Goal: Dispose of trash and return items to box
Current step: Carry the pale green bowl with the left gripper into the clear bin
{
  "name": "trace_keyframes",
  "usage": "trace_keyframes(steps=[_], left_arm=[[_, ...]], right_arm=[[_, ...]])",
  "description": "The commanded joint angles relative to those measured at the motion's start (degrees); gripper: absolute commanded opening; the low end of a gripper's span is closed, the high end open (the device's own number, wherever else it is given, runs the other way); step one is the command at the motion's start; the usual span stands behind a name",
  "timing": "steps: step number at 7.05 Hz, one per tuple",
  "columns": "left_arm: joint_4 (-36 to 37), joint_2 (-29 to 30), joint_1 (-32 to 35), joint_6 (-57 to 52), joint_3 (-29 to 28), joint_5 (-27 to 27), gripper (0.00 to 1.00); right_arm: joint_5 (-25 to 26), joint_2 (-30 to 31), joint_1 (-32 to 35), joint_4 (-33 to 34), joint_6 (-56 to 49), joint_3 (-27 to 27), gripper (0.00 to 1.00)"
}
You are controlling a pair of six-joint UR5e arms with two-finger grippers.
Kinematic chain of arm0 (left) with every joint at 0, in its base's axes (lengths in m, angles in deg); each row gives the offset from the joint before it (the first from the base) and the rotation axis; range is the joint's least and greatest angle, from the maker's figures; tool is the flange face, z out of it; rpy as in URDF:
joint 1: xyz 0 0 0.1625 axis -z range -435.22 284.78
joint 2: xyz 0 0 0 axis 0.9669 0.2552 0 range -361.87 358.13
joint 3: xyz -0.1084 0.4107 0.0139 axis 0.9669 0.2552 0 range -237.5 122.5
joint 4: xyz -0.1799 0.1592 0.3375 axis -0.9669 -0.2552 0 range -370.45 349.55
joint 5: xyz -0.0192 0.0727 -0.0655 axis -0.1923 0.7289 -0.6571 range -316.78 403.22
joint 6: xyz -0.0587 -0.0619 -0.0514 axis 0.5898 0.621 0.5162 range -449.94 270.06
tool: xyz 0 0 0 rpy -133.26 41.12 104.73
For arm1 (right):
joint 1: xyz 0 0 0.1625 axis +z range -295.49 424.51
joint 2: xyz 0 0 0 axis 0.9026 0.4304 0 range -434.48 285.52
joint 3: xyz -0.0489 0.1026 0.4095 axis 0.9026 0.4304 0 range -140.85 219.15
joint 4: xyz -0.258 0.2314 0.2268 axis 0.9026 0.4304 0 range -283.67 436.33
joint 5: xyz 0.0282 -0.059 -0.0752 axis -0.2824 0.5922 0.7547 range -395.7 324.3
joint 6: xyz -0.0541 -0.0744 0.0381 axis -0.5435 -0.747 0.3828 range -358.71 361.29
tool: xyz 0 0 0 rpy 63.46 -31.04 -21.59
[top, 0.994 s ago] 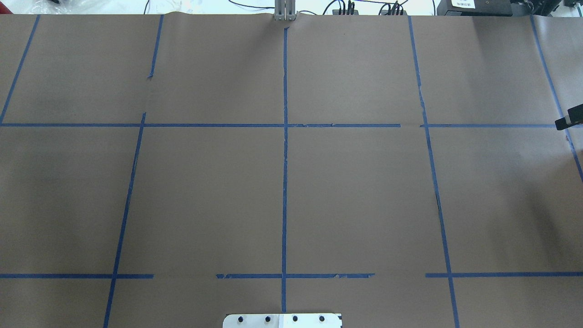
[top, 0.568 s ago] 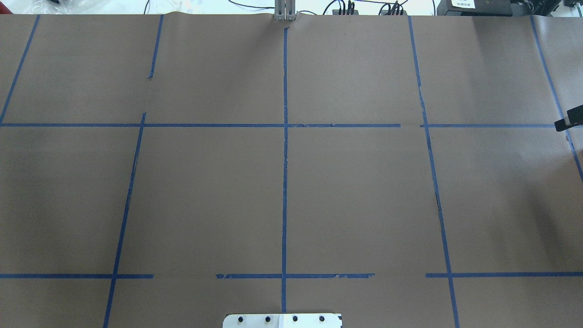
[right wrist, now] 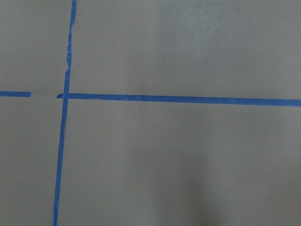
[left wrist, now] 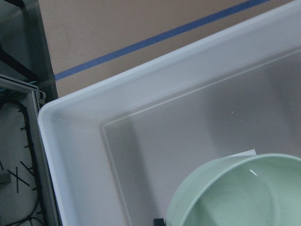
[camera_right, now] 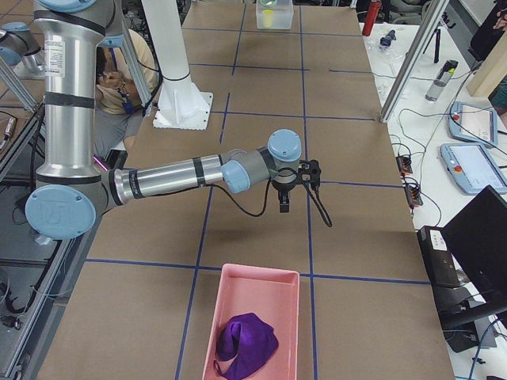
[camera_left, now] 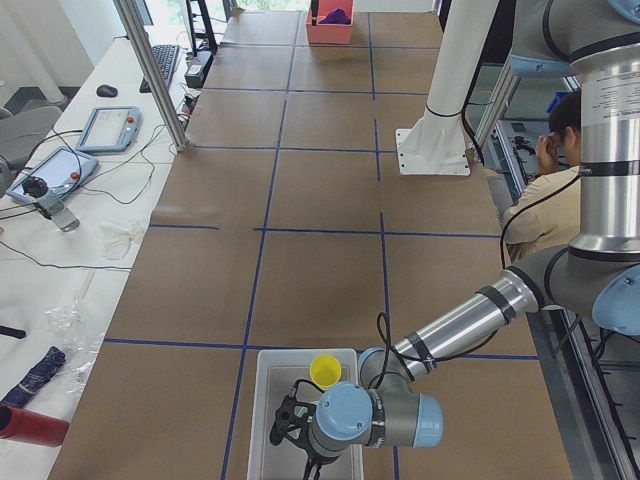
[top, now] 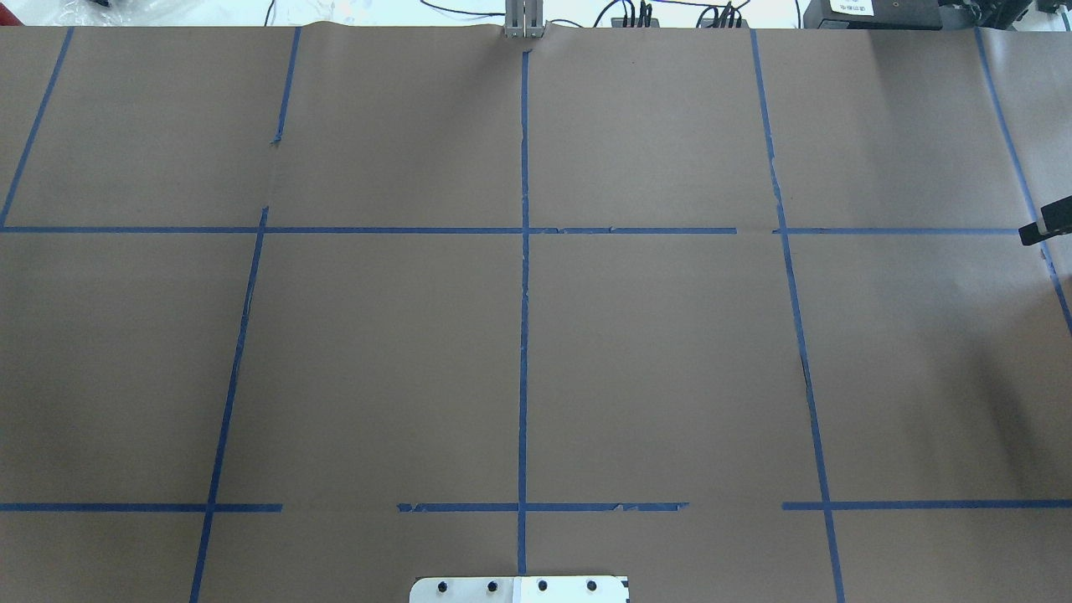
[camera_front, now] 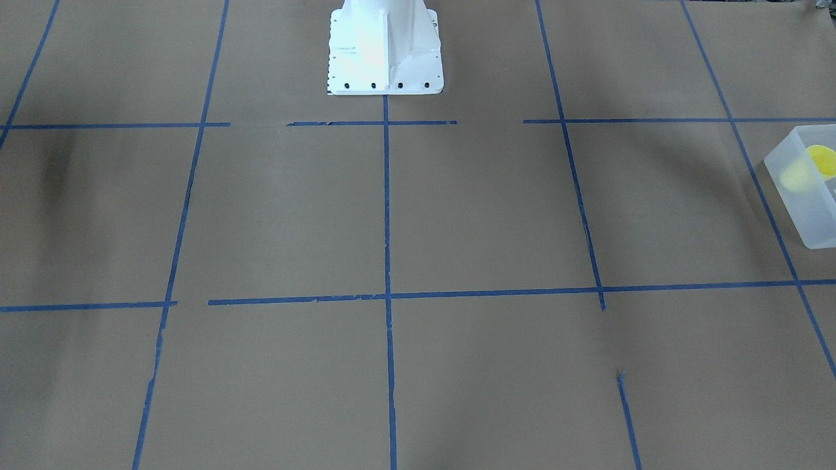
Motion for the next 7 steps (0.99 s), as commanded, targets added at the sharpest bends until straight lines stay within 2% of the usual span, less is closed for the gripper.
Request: trace_keyframes(steps=[1,2,3,4,5,6,7], left_arm=[[-0.31,0.12,-0.1,0.01,-1.29,-0.73,0.32],[-0.49,0.12,-0.1,0.01,-1.2,-0.73,0.58],[-0.66,0.12,-0.1,0.09,-1.12,-0.73,0.65],[-0.58,0.2,-0.1,0.18,0.02,-0.73,0.69],[-0.23,0.2,-0.1,4.27,3.68,-0.55,0.69],[0.03,-0.23,-0.63,15.71,10.77,-0.73,0.69],[4.56,0.11,-2.11,18.52,16.23,-1.68,0.69]], right_arm=[[0.06,0.0,-0.26,0.06,-0.01,0.37,1.0],[-0.03,0.0,-0.26,-0.03,-0.01,0.72,1.0],[0.06,0.0,-0.26,-0.03,-0.01,0.81,1.0],[0.15,0.0,-0.26,-0.03,-0.01,0.81,1.0],[0.24,-0.09,-0.17,-0.11,-0.1,0.29,1.0],[2.85,-0.17,0.0,-0.11,-0.19,0.11,1.0],[5.48,-0.17,0.44,-0.03,-0.62,-0.24,1.0]])
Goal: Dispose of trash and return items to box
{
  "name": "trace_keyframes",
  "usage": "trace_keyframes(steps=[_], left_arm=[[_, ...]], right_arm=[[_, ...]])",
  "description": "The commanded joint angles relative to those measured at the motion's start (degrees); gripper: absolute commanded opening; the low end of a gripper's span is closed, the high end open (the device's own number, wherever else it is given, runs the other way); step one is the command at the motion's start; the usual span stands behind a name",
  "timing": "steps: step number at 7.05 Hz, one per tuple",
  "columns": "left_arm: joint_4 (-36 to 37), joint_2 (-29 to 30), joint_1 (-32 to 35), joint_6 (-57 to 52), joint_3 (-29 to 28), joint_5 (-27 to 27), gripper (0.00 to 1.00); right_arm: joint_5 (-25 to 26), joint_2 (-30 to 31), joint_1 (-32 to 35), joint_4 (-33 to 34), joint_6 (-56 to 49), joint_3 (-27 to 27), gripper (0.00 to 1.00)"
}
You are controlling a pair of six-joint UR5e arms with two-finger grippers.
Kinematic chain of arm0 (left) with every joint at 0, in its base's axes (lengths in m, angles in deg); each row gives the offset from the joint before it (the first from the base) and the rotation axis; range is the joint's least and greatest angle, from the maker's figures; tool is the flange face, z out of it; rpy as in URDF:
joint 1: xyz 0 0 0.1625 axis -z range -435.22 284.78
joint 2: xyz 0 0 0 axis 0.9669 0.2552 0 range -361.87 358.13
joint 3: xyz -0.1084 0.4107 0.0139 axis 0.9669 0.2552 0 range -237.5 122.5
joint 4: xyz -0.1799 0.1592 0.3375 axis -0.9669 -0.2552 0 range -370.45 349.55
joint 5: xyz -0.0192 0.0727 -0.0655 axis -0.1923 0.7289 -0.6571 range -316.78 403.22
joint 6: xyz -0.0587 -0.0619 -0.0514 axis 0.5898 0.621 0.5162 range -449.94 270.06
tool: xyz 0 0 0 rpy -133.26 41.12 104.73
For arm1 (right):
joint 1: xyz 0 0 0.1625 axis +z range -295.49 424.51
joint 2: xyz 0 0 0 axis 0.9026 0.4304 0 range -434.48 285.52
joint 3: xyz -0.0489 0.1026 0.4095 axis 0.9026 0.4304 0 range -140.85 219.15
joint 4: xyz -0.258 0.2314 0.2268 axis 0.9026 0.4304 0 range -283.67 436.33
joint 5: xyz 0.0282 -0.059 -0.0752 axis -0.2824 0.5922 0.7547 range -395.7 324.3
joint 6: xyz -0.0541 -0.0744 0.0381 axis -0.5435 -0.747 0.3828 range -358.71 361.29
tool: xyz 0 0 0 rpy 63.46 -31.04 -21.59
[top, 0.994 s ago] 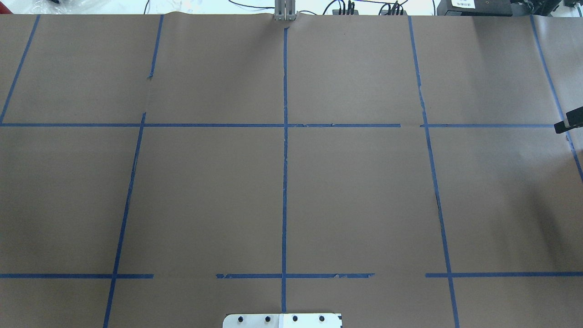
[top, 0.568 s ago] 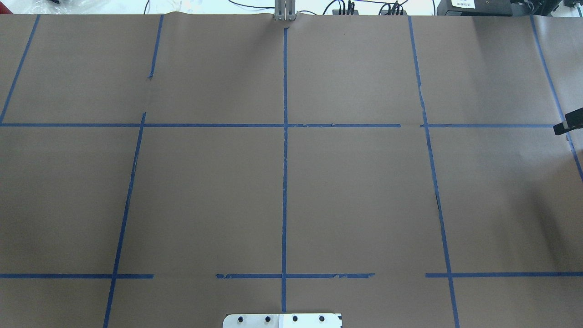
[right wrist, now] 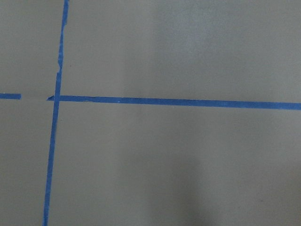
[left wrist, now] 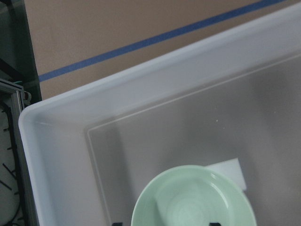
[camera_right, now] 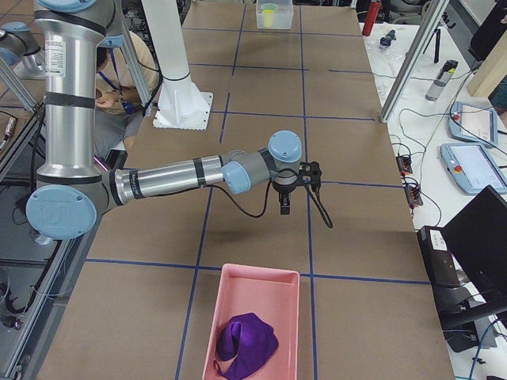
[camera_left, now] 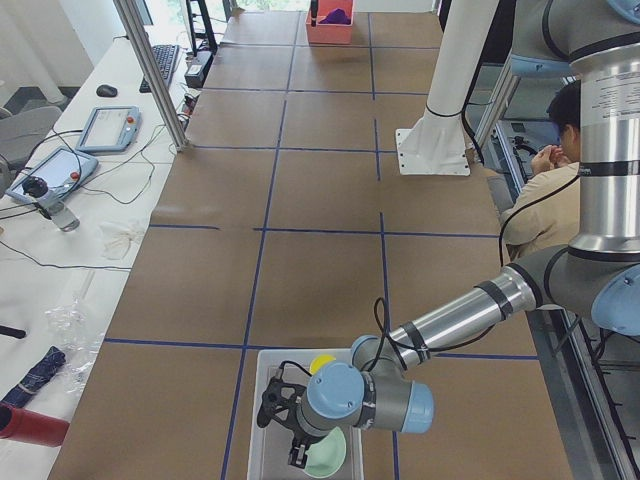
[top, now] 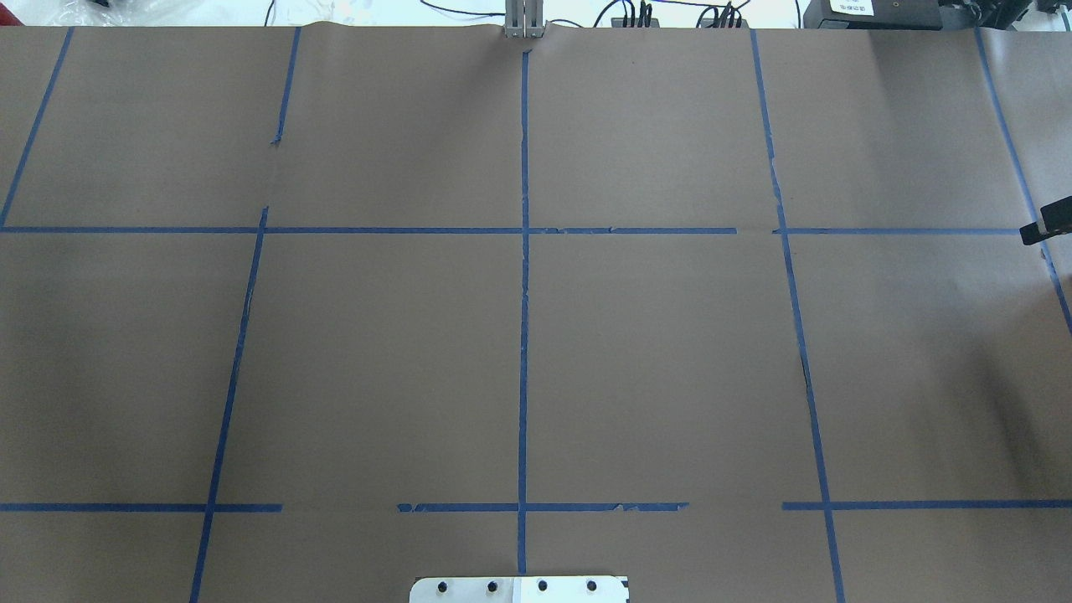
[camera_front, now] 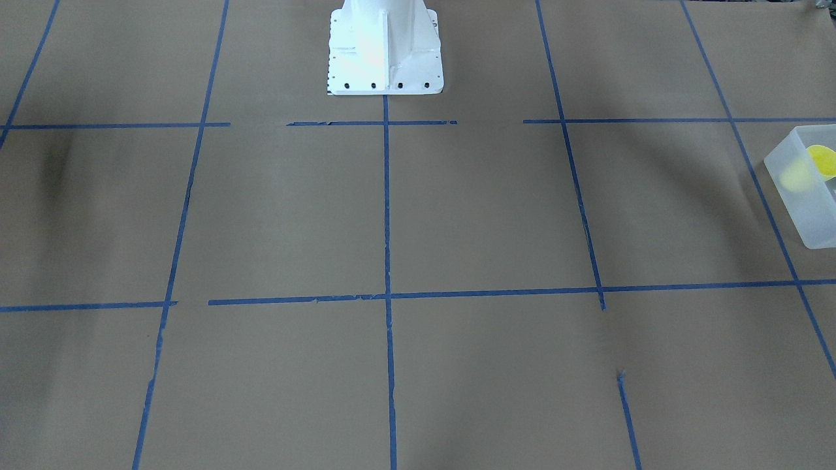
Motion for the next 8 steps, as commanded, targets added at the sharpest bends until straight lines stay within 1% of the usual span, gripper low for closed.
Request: trace_keyframes(steps=[1,2,3,4,5,6,7,8], left_arm=[[17.68,3.42,-3.05,7.74,15.43,-0.86,0.69],[30.96,5.98,-3.41,7.93,23.08,-1.29,0.7],[32.14,5.83,-6.37,9.42,25.6,-2.6,0.73],[31.63,6.09,-11.71,16.48,27.88,-7.23,0.77],[30.75,6.01,-15.94,23.25,31.21,-7.19,0.77],[30.74,5.4,-15.98,23.14,33.16,-7.36,0.78],[30.66,4.52,-15.98,22.88,34.57,-7.71,0.83],[30.66,0.86,-15.9,20.7,39.37,-7.89,0.86]], right_arm=[[2.89,0.04,2.58,0.32,-0.64,-0.47,1.0],[1.76,0.39,4.95,1.02,-2.38,-0.47,1.0],[0.36,0.48,5.58,2.07,-5.44,-0.21,1.0],[0.09,0.39,6.72,6.34,-10.87,-0.3,1.0],[0.17,-0.65,8.82,11.0,-19.71,-0.04,1.0],[0.17,-4.4,10.23,17.92,-21.45,-0.56,1.0],[0.87,-6.09,9.81,19.9,-23.12,0.48,1.0],[0.87,-6.55,9.72,19.83,-24.01,2.15,1.0]])
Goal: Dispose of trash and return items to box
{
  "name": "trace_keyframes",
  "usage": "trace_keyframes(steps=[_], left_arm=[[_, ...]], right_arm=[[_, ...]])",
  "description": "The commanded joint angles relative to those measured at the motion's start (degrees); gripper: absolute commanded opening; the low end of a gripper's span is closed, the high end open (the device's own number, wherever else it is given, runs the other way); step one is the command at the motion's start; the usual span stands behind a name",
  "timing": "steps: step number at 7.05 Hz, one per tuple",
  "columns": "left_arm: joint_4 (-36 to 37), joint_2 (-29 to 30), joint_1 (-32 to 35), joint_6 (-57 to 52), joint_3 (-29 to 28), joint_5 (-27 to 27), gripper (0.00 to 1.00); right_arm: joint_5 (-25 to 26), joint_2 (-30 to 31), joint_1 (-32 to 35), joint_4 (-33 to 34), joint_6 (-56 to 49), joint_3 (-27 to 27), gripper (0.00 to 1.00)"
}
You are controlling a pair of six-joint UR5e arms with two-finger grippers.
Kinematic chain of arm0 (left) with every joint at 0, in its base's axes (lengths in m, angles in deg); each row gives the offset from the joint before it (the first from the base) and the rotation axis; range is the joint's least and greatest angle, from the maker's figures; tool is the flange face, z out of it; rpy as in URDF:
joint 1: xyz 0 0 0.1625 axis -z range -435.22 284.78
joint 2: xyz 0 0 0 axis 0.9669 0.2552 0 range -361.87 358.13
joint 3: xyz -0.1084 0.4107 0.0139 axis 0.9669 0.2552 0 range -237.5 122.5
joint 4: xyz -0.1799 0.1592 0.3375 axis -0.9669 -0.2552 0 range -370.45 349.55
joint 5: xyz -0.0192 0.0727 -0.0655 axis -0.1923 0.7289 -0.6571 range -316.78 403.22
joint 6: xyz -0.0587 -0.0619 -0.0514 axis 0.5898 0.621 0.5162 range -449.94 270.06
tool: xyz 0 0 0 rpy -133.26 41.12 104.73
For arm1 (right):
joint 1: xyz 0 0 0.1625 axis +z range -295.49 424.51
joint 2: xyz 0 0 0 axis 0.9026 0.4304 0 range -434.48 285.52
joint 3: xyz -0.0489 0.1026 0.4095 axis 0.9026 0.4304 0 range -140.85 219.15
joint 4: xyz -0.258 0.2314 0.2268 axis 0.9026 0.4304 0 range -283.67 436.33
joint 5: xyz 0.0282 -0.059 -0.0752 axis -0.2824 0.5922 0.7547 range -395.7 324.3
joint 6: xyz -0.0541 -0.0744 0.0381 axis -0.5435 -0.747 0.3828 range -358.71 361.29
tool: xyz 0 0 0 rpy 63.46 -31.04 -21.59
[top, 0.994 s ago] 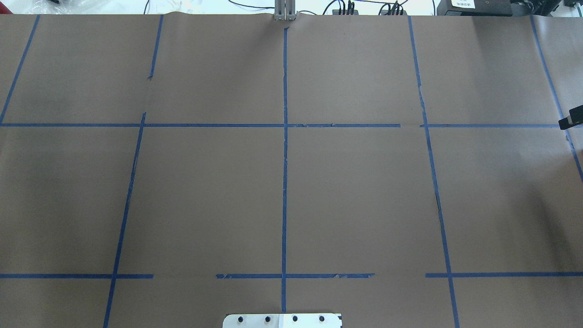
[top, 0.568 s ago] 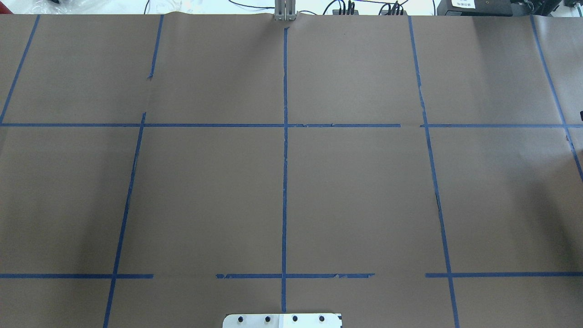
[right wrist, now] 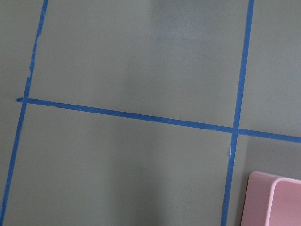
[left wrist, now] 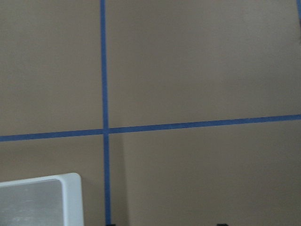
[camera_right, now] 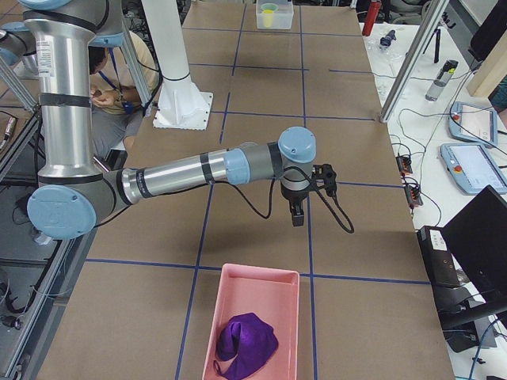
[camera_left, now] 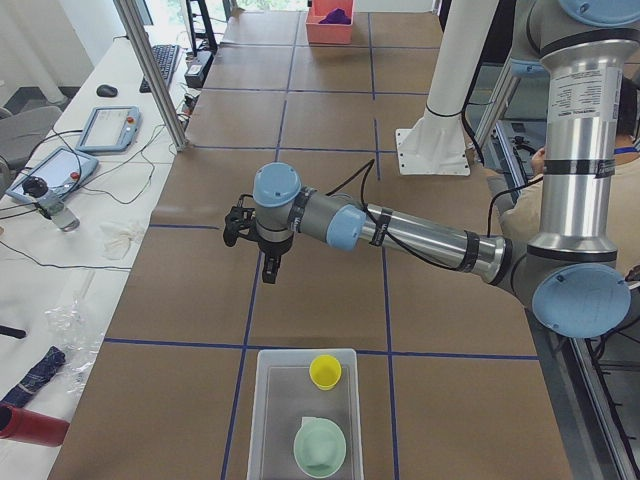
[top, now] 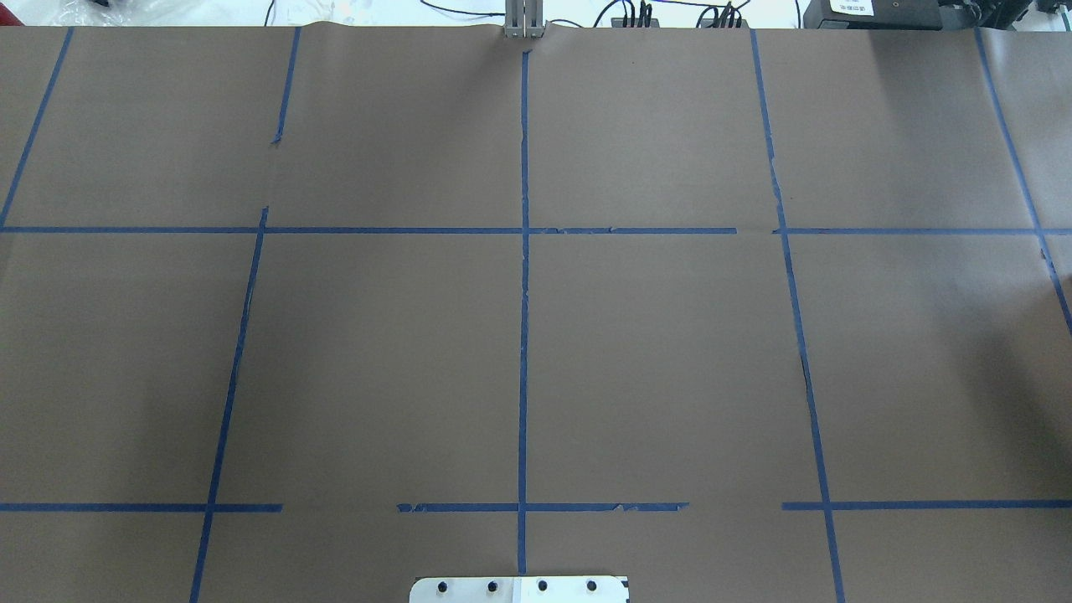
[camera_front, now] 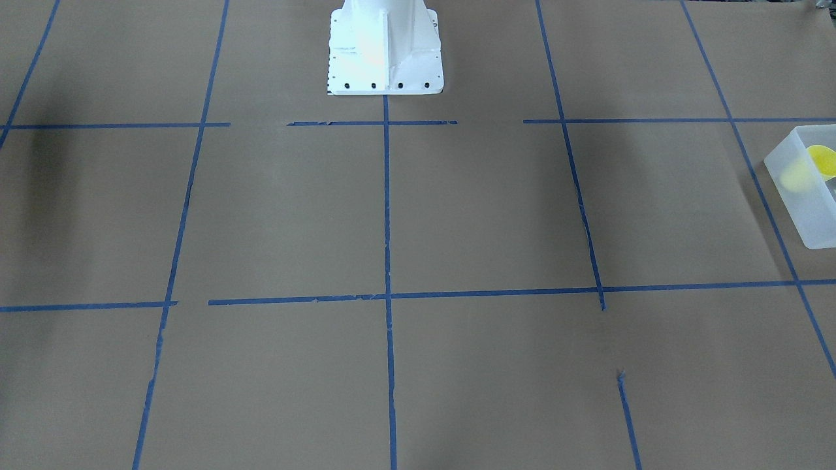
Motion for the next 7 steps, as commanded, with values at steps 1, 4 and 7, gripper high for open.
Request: trace_keyframes(steps=[1,4,7], left_arm=[[-0.05,-5.1,-0.27,-2.2,6.32,-0.34,0.92],[-0.14,-6.96,0.34,-13.61,3.35,0.19,1.0],[0.13,-6.96,2.1,-13.37,4.74,-0.43,1.0]], right_arm=[[-0.28,-1.27,0.23,1.57,-1.84,1.25,1.0],[0.15,-0.3,-2.21,-0.09,-1.14,1.42,1.0],[0.33,1.02,-4.07,-4.38,-0.79,5.97,1.0]])
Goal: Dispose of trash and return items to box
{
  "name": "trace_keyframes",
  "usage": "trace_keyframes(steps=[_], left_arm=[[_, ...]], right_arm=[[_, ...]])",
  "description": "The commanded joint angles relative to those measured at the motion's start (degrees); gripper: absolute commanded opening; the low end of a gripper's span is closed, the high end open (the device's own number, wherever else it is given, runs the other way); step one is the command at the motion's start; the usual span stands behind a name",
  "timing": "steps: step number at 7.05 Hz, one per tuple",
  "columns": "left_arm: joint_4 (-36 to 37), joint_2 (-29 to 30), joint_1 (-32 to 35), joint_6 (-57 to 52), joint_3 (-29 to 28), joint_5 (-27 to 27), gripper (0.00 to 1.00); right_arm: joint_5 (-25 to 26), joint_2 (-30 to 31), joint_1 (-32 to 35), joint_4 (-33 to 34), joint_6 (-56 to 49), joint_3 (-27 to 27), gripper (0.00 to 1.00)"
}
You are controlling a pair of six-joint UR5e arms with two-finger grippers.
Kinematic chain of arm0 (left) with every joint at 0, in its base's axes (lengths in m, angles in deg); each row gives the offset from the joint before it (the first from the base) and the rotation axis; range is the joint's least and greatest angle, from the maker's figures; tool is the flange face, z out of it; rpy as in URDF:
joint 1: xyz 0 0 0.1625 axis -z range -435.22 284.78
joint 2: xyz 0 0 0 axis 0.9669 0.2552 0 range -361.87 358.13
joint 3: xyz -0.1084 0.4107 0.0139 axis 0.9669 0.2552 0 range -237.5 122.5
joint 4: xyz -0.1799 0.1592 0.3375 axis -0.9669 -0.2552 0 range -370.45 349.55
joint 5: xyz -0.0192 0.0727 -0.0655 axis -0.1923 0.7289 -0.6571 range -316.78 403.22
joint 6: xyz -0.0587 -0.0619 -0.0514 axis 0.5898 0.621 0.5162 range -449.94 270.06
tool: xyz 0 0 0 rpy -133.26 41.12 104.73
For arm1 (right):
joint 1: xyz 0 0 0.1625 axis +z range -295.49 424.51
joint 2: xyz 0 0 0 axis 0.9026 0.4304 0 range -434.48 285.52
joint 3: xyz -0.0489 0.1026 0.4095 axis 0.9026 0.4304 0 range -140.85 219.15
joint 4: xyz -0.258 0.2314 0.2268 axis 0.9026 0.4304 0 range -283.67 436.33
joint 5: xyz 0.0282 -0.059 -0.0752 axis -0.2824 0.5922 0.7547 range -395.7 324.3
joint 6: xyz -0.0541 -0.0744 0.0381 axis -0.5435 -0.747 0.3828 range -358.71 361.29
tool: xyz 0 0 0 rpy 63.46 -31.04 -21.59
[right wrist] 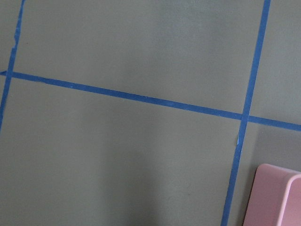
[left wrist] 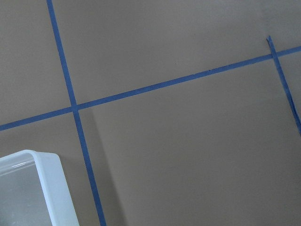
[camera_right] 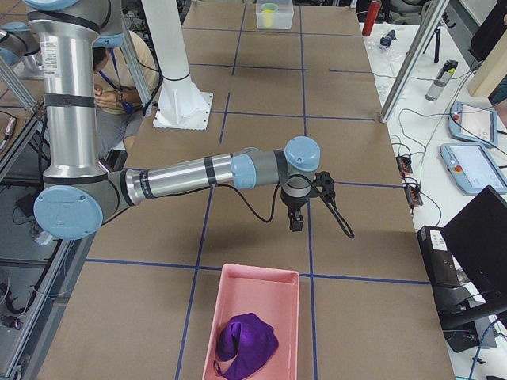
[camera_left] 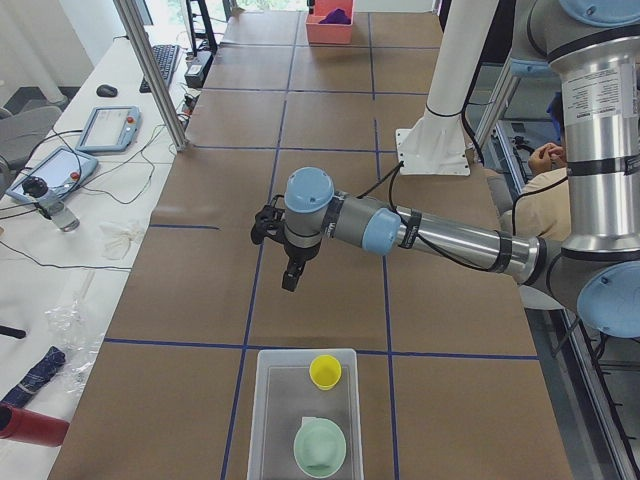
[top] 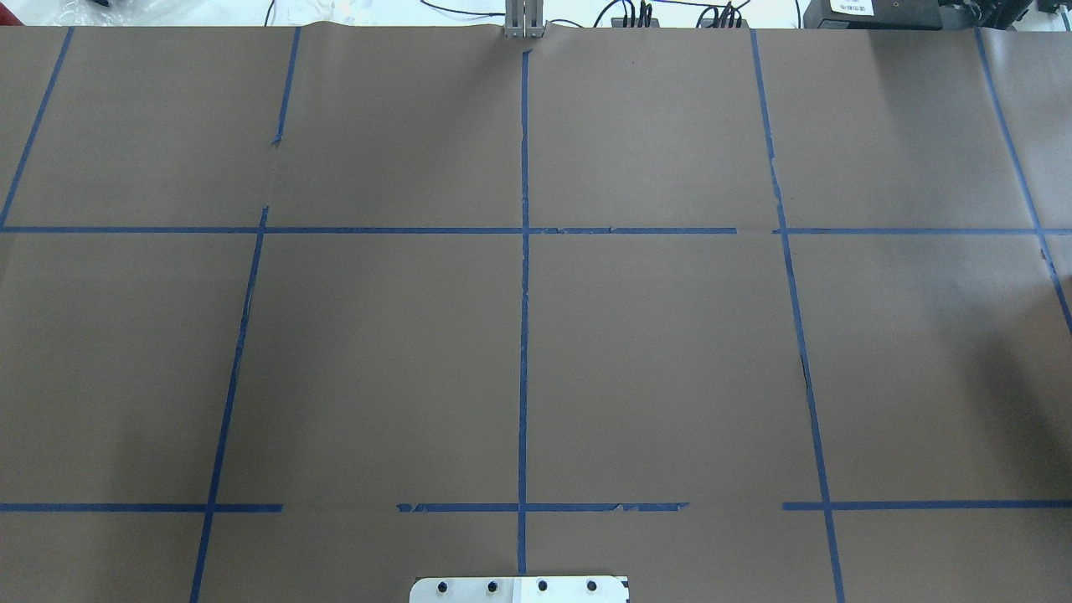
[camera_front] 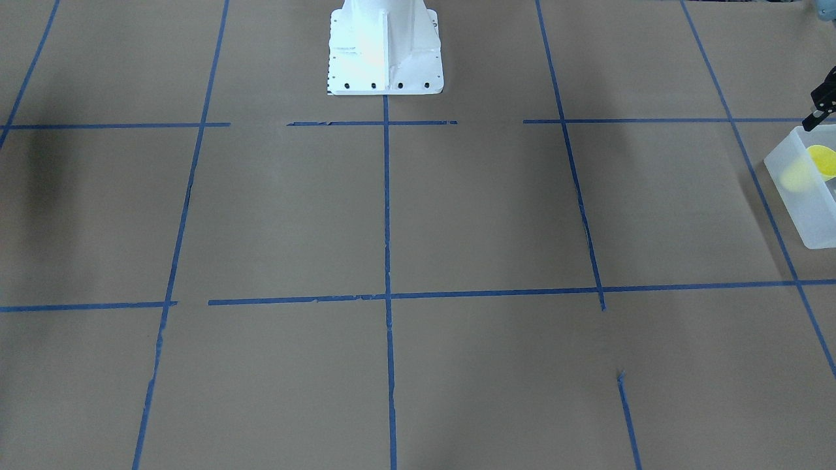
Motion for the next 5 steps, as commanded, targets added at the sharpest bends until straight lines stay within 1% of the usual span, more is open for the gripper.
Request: trace_keyframes(steps=[1,2,3,4,5], left_arm=[[-0.04,-0.23,0.88,-0.04,1.11,-0.02,1.0],[-0.39,-0.06,1.41,-0.3,1.47,0.07,1.0],[-0.3,0.46,1.59,-0.3,0.78,0.41,1.0],[-0.22,0.73,1.68,-0.39,0.6,0.42,1.0],[-0.04,1.25,1.85,-0.47,-0.71,-0.02,1.0]], right_arm=[[-0.96,0.17,-0.47,-2.69,0.72,3.82,1.0],[-3.23,0.17,-1.43,-2.78,-0.58,4.0,1.0],[-3.61,0.08,-2.13,-5.05,-0.68,4.01,1.0],[-2.74,-0.53,-3.18,-5.68,-0.42,4.61,1.0],[-2.9,-1.23,-2.41,-8.12,-0.07,3.92,1.0]])
